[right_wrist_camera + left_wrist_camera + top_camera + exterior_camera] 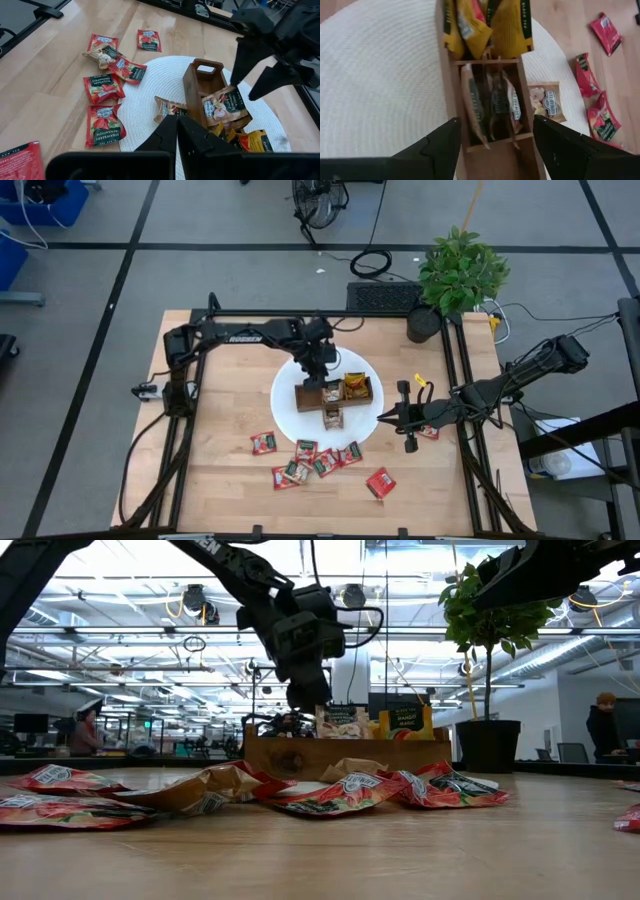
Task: Pick & Place Tea
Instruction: Adjust the brown tea bags into the middle section of the wooden organizer
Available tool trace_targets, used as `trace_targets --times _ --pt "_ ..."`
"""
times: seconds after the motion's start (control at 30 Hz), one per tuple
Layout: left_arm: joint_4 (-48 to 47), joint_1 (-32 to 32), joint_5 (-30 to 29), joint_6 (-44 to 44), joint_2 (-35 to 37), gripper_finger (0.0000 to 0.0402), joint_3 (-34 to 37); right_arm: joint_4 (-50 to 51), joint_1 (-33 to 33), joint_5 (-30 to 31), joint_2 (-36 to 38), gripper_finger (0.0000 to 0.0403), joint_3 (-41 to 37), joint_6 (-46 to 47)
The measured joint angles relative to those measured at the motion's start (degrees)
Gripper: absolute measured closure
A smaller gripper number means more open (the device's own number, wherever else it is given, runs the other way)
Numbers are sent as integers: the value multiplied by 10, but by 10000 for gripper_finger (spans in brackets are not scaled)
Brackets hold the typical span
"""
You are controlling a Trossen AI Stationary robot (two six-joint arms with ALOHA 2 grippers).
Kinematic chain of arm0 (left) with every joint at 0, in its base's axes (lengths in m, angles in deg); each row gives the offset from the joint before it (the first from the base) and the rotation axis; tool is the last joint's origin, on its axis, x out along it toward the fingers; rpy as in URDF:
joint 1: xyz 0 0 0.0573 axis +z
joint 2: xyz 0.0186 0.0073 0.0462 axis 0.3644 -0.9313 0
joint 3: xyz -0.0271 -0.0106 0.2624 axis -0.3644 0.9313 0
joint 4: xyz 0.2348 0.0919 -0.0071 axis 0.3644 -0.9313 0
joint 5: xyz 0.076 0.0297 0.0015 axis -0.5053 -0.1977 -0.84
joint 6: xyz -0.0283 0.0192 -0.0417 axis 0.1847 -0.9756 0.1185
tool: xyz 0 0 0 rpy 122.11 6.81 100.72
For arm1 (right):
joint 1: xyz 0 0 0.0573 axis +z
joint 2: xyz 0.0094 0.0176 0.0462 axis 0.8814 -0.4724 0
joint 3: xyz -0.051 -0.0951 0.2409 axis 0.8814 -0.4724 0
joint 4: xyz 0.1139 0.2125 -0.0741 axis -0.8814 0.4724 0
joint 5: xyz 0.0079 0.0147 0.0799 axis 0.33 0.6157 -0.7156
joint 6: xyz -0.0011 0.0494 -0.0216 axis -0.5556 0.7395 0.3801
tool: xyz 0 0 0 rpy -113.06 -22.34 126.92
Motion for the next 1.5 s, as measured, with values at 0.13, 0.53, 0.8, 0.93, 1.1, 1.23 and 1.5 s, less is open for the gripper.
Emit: trace_targets --times 0.13,0.53,0.8,0.93,1.1,1.23,1.5 --pt "-2 -15 5 0 0 156 0 0 0 0 0 399 0 0" --pt "9 -31 -27 7 0 156 0 0 0 0 0 399 0 0" --pt "14 -29 -45 16 -13 156 1 0 0 0 0 399 0 0" --pt "20 -31 -42 15 -21 156 0 0 0 0 0 399 0 0" --pt "25 -31 -46 16 -30 156 1 0 0 0 0 399 0 0" --pt "25 -31 -45 17 -29 156 1 0 0 0 0 399 0 0" --pt "33 -41 -45 16 -35 190 0 0 0 0 0 399 0 1"
